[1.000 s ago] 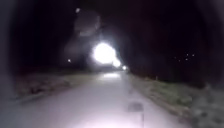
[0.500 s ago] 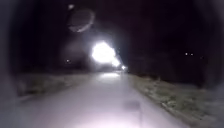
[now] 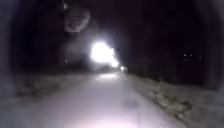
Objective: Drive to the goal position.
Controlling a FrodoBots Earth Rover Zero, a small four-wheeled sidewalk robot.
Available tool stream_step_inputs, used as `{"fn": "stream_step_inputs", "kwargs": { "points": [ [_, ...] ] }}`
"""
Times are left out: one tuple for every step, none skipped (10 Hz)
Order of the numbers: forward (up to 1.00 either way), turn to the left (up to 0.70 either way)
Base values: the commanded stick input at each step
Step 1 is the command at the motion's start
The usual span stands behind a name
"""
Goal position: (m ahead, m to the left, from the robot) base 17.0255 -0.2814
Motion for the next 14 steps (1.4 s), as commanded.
{"fn": "stream_step_inputs", "kwargs": {
  "points": [
    [1.00, 0.00],
    [1.00, 0.00],
    [1.00, 0.00],
    [1.00, 0.00],
    [1.00, 0.00],
    [1.00, 0.00],
    [1.00, 0.00],
    [1.00, 0.00],
    [1.00, 0.00],
    [1.00, 0.00],
    [1.00, 0.00],
    [1.00, 0.00],
    [1.00, 0.00],
    [1.00, 0.00]
  ]
}}
